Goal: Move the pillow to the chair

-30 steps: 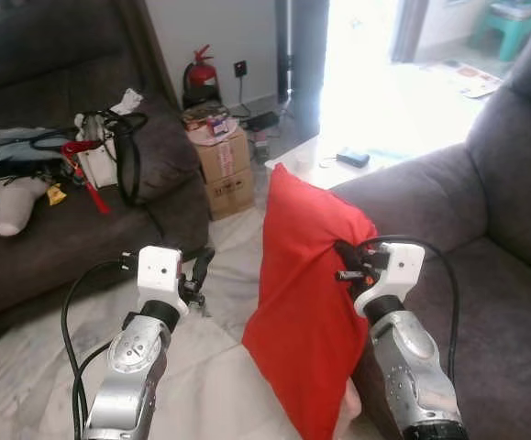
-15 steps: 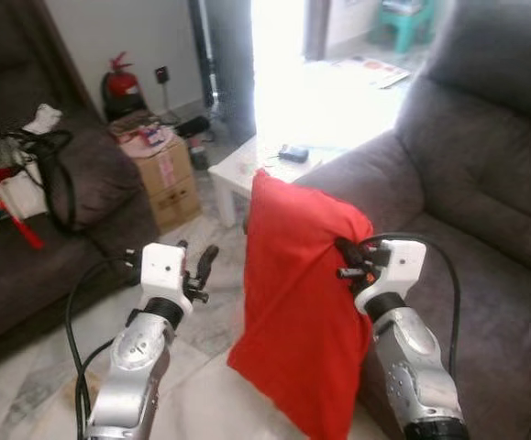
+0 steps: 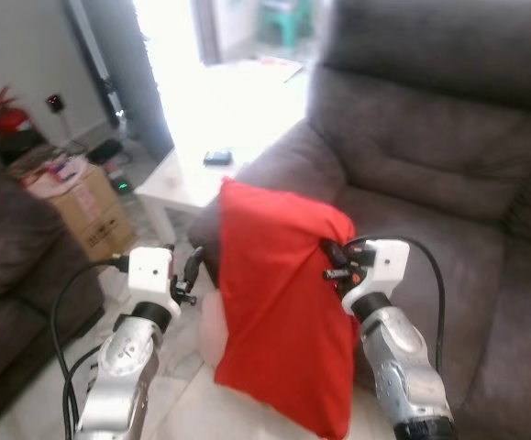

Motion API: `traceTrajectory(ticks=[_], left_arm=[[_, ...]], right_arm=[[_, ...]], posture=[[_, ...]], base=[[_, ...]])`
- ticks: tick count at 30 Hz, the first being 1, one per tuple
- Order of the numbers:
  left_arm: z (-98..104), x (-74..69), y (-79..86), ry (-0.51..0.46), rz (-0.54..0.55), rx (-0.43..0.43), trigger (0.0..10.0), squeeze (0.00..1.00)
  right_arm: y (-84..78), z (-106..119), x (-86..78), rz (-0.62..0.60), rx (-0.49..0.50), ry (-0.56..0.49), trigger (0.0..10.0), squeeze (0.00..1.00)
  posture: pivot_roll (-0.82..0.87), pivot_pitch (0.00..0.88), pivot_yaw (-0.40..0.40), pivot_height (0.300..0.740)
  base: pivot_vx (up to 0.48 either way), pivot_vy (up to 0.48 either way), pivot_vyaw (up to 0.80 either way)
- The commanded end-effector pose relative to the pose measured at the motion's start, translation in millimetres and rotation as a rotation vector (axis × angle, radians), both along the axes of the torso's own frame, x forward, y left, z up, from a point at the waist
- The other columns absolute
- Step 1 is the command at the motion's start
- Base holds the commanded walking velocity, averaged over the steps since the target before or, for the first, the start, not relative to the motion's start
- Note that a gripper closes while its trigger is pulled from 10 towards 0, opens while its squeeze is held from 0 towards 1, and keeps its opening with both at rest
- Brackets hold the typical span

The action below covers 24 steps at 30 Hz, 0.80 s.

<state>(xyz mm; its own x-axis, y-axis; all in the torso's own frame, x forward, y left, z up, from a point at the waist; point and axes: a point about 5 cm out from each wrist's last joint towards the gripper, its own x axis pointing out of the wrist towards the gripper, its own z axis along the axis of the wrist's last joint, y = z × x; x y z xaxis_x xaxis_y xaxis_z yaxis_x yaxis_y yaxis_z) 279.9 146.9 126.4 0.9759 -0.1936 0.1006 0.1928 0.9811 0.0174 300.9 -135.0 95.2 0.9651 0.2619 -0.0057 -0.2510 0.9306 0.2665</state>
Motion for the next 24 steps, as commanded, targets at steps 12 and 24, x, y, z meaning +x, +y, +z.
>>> traceTrajectory(ticks=[12, 24], left_arm=[[-1.2, -1.9, 5.2, 0.002, 0.009, 0.01, 10.0, 0.0], [-0.5, -1.3, 4.8, -0.005, 0.007, 0.008, 10.0, 0.0]], right_arm=[[3.1, 33.4, 8.4, -0.002, 0.02, -0.159, 10.0, 0.0], [2.8, 34.1, 9.0, -0.001, 0.017, -0.164, 10.0, 0.0]], posture=[[0.01, 0.05, 0.085, 0.74], [0.01, 0.041, 0.085, 0.74]], base=[[0.0, 0.0, -0.8], [0.0, 0.0, -0.8]])
